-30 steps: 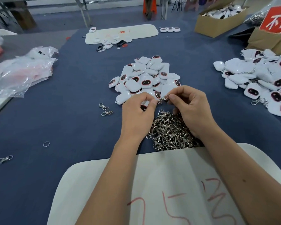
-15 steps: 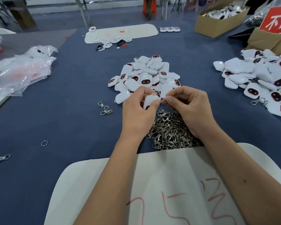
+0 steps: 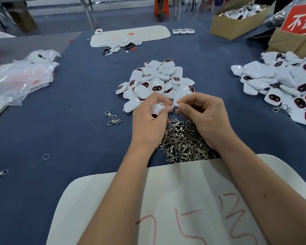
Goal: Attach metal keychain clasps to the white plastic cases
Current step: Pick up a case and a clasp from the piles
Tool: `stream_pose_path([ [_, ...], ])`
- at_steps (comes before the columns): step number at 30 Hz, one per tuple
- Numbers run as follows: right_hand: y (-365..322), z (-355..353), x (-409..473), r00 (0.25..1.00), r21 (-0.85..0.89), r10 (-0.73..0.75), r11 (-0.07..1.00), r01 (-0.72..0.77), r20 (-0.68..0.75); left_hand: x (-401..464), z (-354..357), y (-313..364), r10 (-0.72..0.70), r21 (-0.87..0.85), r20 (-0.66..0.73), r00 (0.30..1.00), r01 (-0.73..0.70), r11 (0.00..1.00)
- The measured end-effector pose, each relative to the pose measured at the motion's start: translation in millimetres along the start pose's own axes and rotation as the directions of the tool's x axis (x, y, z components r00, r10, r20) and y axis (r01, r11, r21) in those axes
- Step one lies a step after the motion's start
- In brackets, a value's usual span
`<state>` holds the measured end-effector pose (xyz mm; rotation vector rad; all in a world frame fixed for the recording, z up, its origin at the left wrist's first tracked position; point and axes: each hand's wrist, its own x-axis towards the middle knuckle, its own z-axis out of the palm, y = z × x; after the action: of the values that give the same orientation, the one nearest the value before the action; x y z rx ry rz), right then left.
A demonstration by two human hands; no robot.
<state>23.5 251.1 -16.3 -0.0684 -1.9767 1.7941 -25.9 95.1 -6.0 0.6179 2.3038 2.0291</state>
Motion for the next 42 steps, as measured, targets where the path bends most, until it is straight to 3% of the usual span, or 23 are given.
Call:
stream_pose_path([
  [5, -1.0, -0.2, -1.5, 1.000, 0.025, -0.012, 1.000, 0.013, -0.012, -1.8, 0.6, 3.4, -0.013, 0.062, 0.070, 0.997, 0.008, 0.998],
  [15, -4.6, 1.5, -4.2, 0.999, -0.007, -0.032, 0.999, 0.032, 0.032, 0.4, -1.6, 2.2, -0.043, 0.093, 0.072, 0.997, 0.036, 0.995],
  [19, -5.4, 6.3, -4.8, 0.992, -0.276, -0.120, 0.955, 0.106, -0.034, 1.3, 3.4, 2.7, -0.075, 0.057, 0.036, 0.997, 0.073, 0.996],
  [21, -6.2, 10.4, -6.2, 0.970, -0.490, -0.235, 0.854, 0.177, -0.060, 1.7, 6.4, 2.5, -0.072, 0.006, -0.038, 0.997, 0.072, 0.997],
  [23, -7.6, 14.5, -7.3, 0.947, -0.593, -0.322, 0.761, 0.264, 0.007, 0.0, 8.4, 5.5, -0.032, -0.021, -0.112, 0.993, 0.030, 0.999],
  [25, -8.8, 17.2, -9.3, 0.952, -0.509, -0.266, 0.805, 0.305, 0.150, -2.1, 10.9, 7.1, -0.008, -0.056, -0.123, 0.992, 0.001, 0.998],
  [28, -12.3, 14.2, -9.7, 0.955, -0.290, -0.126, 0.935, 0.205, 0.269, -2.8, 13.8, 5.9, -0.002, -0.077, -0.076, 0.997, -0.004, 0.997],
  [31, -12.8, 8.3, -8.8, 0.962, -0.097, -0.056, 0.992, 0.085, 0.268, -5.1, 18.7, 7.9, 0.004, -0.117, -0.007, 1.000, -0.005, 0.993],
  [34, -10.3, 3.7, -8.0, 0.973, -0.023, -0.045, 0.998, 0.052, 0.228, -8.2, 25.1, 9.1, -0.003, -0.162, 0.026, 1.000, 0.007, 0.987],
  [38, -7.8, 6.8, -7.3, 0.977, -0.151, -0.063, 0.984, 0.095, 0.202, -7.7, 24.2, 10.5, -0.026, -0.195, 0.002, 1.000, 0.026, 0.980],
  [42, -6.0, 10.8, -7.4, 0.997, -0.380, -0.046, 0.923, 0.065, 0.058, -0.5, 10.8, 9.2, -0.053, -0.289, -0.236, 0.970, -0.018, 0.957],
])
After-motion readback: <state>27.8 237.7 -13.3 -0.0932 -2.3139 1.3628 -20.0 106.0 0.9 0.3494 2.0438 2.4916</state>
